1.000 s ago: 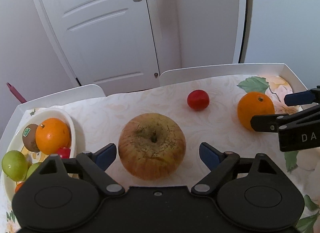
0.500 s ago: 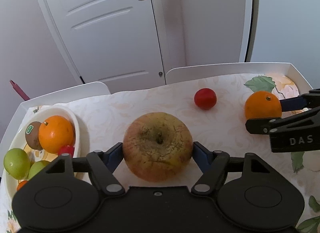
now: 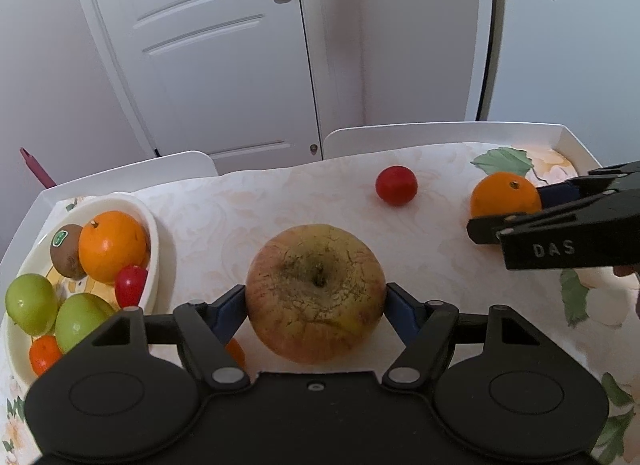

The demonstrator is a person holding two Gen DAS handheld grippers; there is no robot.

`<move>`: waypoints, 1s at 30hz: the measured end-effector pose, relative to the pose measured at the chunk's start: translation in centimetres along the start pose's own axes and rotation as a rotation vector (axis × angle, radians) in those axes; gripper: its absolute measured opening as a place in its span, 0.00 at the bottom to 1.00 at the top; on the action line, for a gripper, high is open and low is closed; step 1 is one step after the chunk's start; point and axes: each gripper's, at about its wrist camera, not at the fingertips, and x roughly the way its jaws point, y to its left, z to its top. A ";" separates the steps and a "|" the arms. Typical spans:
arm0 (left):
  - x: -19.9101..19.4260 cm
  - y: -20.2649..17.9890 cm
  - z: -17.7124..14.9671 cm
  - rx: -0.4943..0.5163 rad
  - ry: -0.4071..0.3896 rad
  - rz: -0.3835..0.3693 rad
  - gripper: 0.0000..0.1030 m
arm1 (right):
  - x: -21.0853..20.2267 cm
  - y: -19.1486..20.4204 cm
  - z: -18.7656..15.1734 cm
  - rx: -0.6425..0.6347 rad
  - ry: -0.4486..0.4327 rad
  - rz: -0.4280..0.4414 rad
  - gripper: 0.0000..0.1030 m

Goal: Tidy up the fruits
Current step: 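Grasp the large apple with the left tool while the right tool grasps the large orange, then lower the apple into the bowl with the left tool and open it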

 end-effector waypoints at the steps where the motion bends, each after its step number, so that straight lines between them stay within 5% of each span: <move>1: -0.2 0.0 -0.1 0.000 -0.002 -0.003 0.75 | 0.0 0.0 0.0 -0.004 -0.001 -0.006 0.73; 16: -5.5 1.2 -0.4 -0.026 -0.087 -0.025 0.75 | -3.9 2.1 0.4 -0.021 -0.060 -0.004 0.71; 30: -13.3 7.3 -0.7 -0.091 -0.164 -0.009 0.75 | -11.2 10.0 2.5 -0.046 -0.124 0.047 0.71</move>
